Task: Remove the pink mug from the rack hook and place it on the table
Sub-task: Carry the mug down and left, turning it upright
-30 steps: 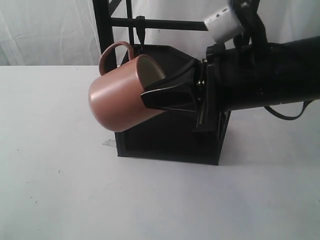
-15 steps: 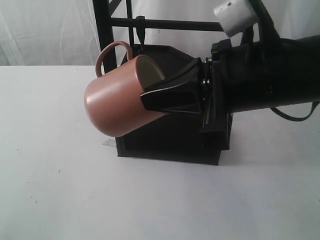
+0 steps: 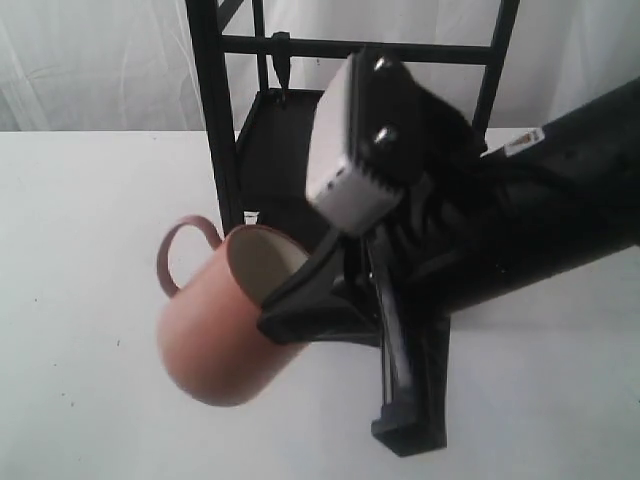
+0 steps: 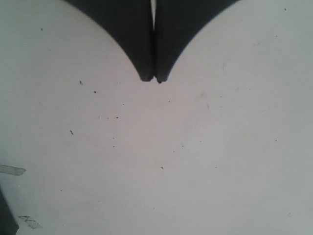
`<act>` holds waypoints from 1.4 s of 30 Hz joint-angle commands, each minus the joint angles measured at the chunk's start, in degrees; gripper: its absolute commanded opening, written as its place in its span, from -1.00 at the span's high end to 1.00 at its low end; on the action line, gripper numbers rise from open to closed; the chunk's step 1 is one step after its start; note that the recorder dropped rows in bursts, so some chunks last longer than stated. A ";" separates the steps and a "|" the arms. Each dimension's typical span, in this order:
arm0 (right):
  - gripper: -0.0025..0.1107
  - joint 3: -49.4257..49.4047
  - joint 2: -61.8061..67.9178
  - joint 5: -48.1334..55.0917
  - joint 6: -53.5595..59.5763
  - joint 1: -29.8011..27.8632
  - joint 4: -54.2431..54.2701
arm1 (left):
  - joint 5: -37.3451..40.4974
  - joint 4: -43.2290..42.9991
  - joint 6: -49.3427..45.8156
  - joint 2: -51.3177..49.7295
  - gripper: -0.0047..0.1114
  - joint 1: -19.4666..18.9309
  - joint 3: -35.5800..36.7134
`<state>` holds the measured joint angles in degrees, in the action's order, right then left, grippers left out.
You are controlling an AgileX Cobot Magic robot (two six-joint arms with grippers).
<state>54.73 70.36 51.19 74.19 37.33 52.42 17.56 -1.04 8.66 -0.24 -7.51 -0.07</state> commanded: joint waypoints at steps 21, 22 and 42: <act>0.96 6.01 -0.57 2.84 -34.48 6.95 -32.57 | 1.75 0.07 0.29 0.24 0.92 0.25 0.07; 0.96 6.01 -0.57 2.93 -33.71 6.95 -32.57 | 1.75 0.07 0.29 0.24 0.92 0.25 0.07; 0.96 9.59 0.43 -4.44 -33.68 9.72 -10.15 | 1.75 0.07 0.29 0.24 0.92 0.25 0.07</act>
<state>61.36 70.13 49.73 43.55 45.40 38.75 17.56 -1.04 8.66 -0.24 -7.51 -0.07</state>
